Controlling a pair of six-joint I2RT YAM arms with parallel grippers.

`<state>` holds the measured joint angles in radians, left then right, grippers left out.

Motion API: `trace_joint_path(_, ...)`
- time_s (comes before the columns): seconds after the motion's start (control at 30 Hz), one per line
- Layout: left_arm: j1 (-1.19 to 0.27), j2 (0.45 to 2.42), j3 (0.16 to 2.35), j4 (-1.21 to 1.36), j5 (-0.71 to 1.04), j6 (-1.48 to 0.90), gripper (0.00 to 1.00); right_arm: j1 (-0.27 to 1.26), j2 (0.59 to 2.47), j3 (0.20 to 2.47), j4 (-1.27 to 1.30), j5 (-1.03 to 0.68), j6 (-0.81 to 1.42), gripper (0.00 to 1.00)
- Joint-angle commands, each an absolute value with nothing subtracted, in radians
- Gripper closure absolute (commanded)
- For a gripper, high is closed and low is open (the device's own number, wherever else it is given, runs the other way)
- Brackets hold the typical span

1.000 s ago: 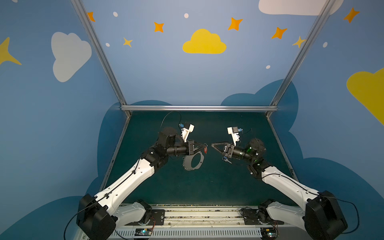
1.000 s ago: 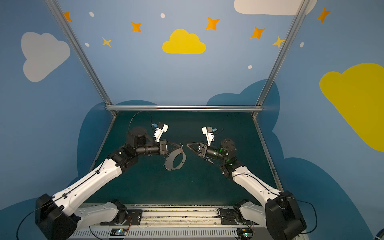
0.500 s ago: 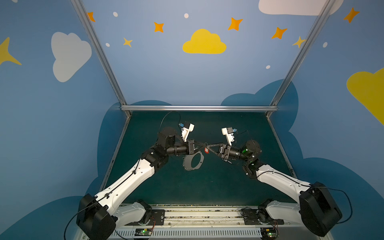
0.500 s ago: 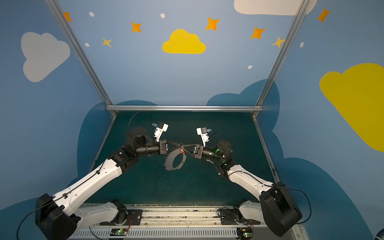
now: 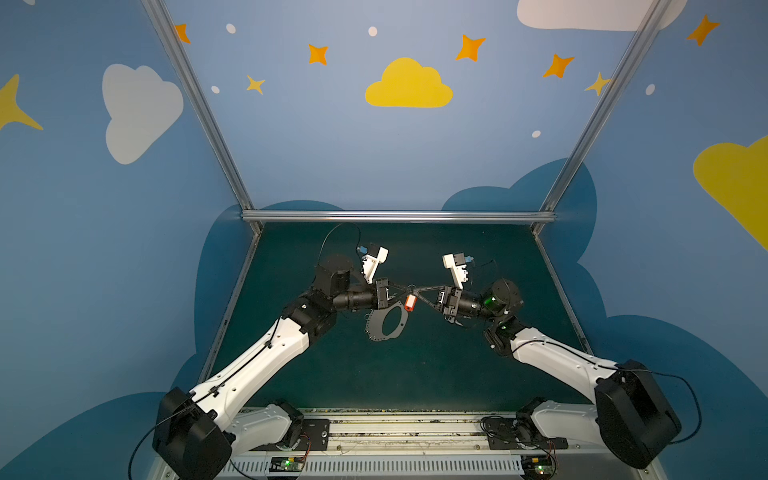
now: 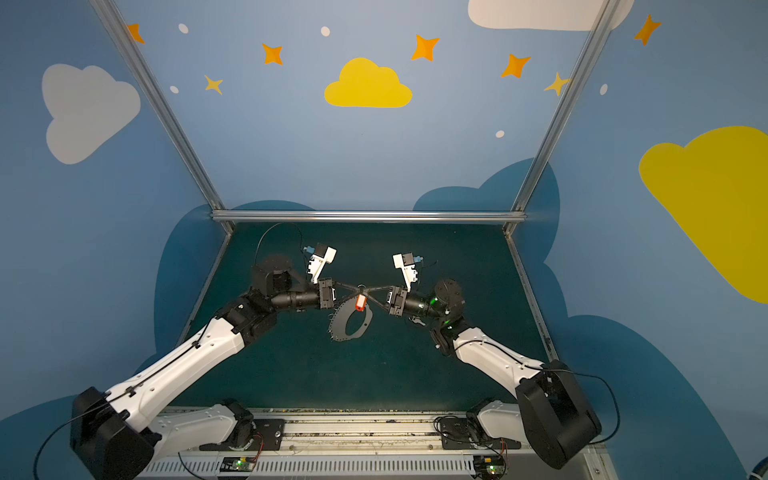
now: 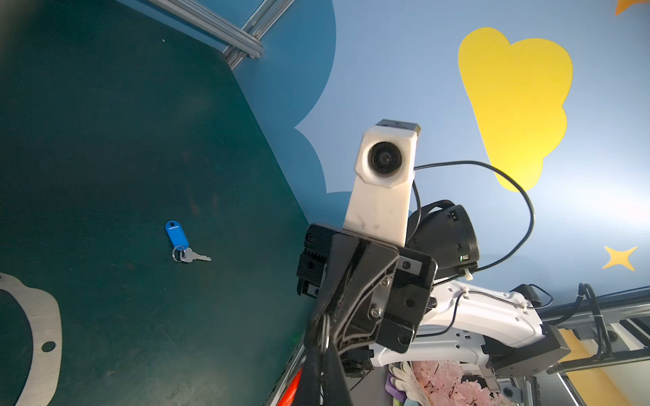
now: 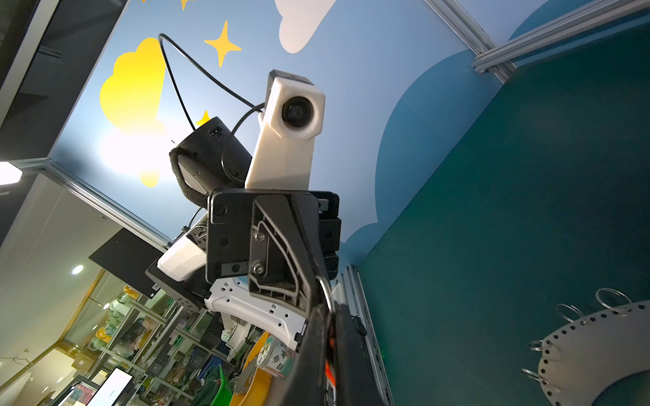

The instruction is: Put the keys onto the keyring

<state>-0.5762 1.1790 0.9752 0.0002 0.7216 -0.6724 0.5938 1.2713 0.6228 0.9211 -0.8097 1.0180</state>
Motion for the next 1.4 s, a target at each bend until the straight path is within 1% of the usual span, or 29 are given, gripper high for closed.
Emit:
trace_joint_path(0.0,-0.578,1.162,0.979,0.010,0.729,-0.674,0.96,0.604,1.279,0.651,0.962,-0.853,0.999,1.00)
trace_joint_path(0.17,-0.578,1.159,0.989,-0.004,0.723,-0.668,0.95,0.604,1.287,0.652,0.931,-0.864,0.991,1.00)
trace_joint_path(0.2,-0.578,1.157,0.991,-0.010,0.716,-0.666,0.89,0.604,1.286,0.652,0.919,-0.855,0.988,1.00)
trace_joint_path(0.23,-0.578,1.155,0.991,-0.016,0.706,-0.669,0.86,0.604,1.283,0.651,0.913,-0.850,0.986,1.00)
trace_joint_path(0.27,-0.576,1.148,0.987,-0.017,0.700,-0.669,0.85,0.603,1.280,0.646,0.911,-0.841,0.988,1.00)
trace_joint_path(0.4,-0.567,1.115,0.965,-0.021,0.666,-0.677,0.77,0.600,1.274,0.635,0.923,-0.829,0.998,1.00)
trace_joint_path(0.53,-0.543,1.063,0.926,-0.024,0.633,-0.695,0.72,0.595,1.263,0.625,0.922,-0.814,0.999,1.00)
trace_joint_path(0.73,-0.507,1.022,0.877,-0.047,0.597,-0.716,0.70,0.589,1.252,0.618,0.900,-0.789,0.999,1.00)
trace_joint_path(1.0,-0.476,1.011,0.824,-0.046,0.582,-0.750,0.63,0.588,1.262,0.611,0.932,-0.805,0.996,1.00)
trace_joint_path(1.1,-0.475,1.007,0.814,-0.081,0.539,-0.745,0.59,0.588,1.254,0.615,0.843,-0.776,0.942,1.00)
trace_joint_path(1.17,-0.472,1.010,0.810,-0.140,0.470,-0.748,0.56,0.589,1.241,0.614,0.762,-0.729,0.892,1.00)
trace_joint_path(1.23,-0.468,1.018,0.799,-0.198,0.405,-0.761,0.55,0.596,1.218,0.619,0.615,-0.652,0.804,1.00)
trace_joint_path(1.37,-0.458,1.028,0.725,-0.149,0.414,-0.817,0.53,0.606,1.179,0.609,0.485,-0.545,0.704,1.00)
